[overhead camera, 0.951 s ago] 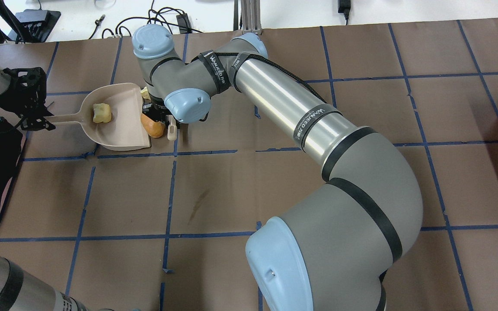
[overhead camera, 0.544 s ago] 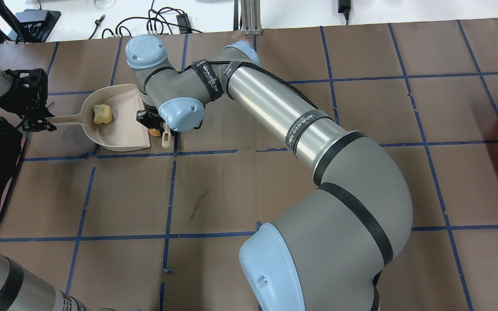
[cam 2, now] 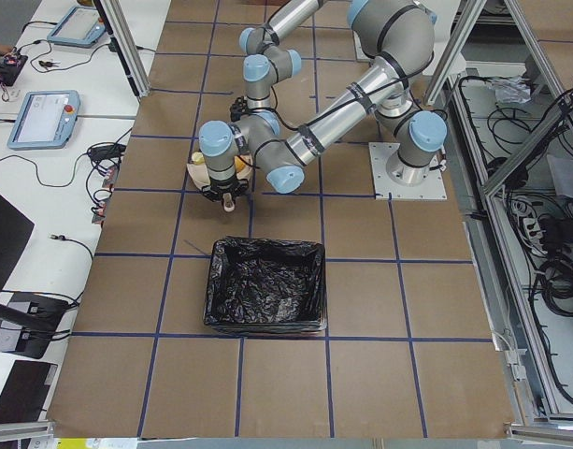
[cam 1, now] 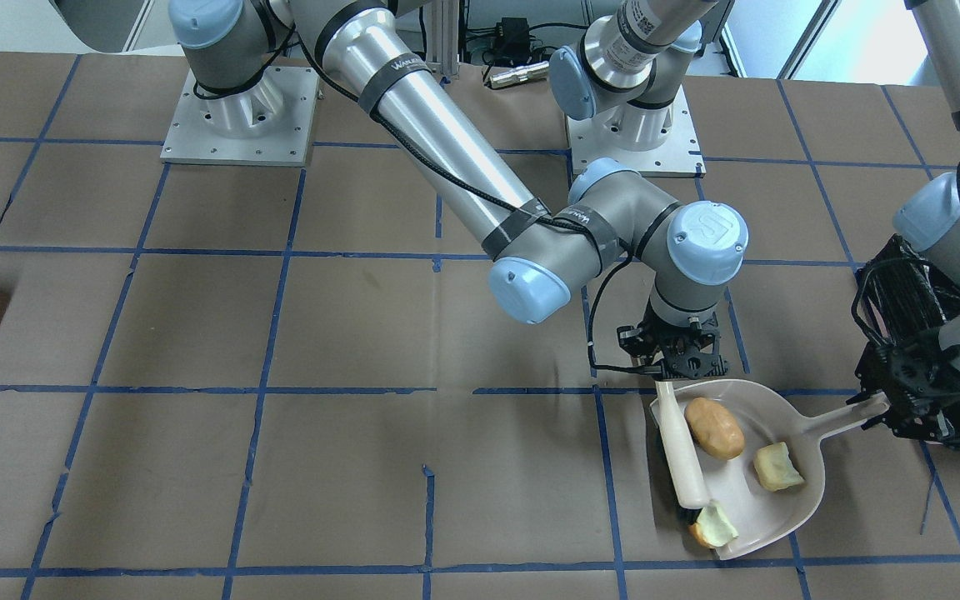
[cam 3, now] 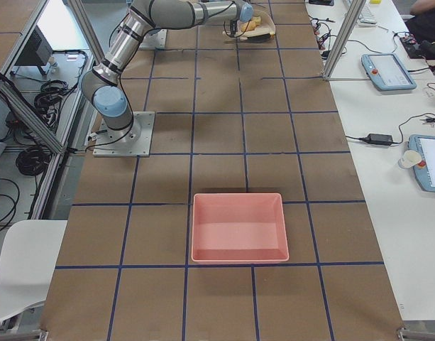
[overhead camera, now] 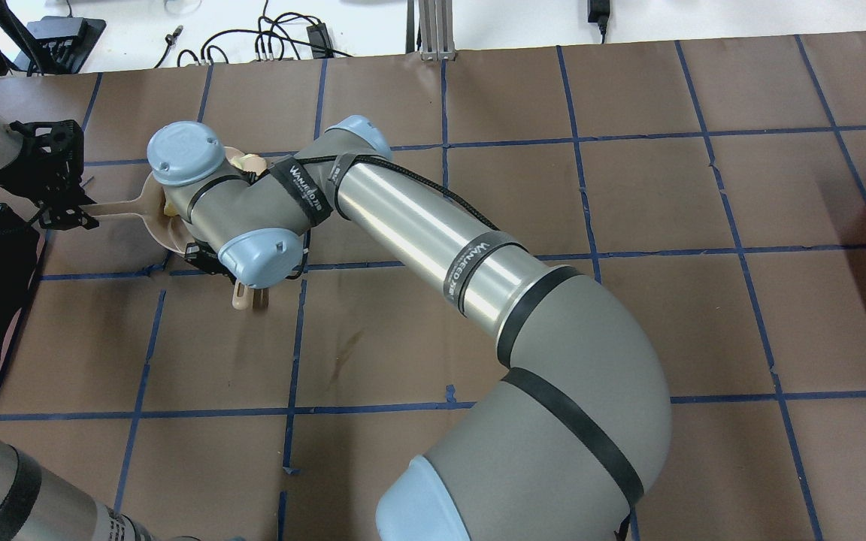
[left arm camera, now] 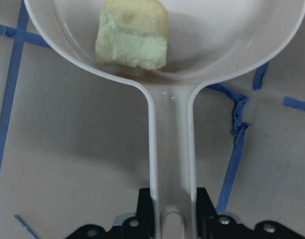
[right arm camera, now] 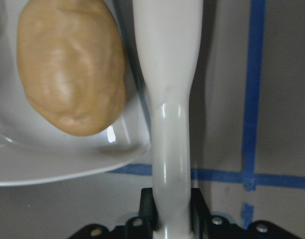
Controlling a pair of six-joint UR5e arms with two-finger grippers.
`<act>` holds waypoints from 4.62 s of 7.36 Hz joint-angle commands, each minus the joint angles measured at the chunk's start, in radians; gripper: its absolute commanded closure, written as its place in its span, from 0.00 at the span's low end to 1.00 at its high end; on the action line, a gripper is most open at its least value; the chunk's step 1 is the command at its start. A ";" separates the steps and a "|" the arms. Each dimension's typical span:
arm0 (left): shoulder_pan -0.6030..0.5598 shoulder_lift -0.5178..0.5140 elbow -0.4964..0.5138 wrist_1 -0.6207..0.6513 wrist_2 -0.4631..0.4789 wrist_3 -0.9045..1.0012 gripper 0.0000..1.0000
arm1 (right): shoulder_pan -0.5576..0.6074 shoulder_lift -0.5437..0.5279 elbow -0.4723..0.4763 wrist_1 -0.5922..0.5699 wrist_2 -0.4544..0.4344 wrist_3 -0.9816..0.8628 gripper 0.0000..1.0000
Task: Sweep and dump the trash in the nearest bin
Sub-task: 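Sweep the bread roll into the dustpan with the right gripper's brush, then carry the loaded dustpan over the trash bag with the left gripper while the right withdraws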
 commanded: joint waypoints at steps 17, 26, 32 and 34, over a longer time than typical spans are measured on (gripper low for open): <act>0.029 0.006 -0.040 -0.010 -0.126 -0.036 0.99 | -0.104 -0.116 -0.041 0.171 0.030 -0.056 0.72; 0.291 0.169 0.005 -0.257 -0.293 -0.063 0.99 | -0.141 -0.667 0.820 0.144 -0.038 -0.004 0.76; 0.684 0.227 0.027 -0.280 -0.390 -0.020 0.99 | -0.141 -0.745 1.034 0.007 -0.049 -0.117 0.77; 0.811 0.233 0.078 -0.341 -0.379 0.047 0.99 | -0.133 -0.749 1.048 0.007 -0.049 -0.116 0.77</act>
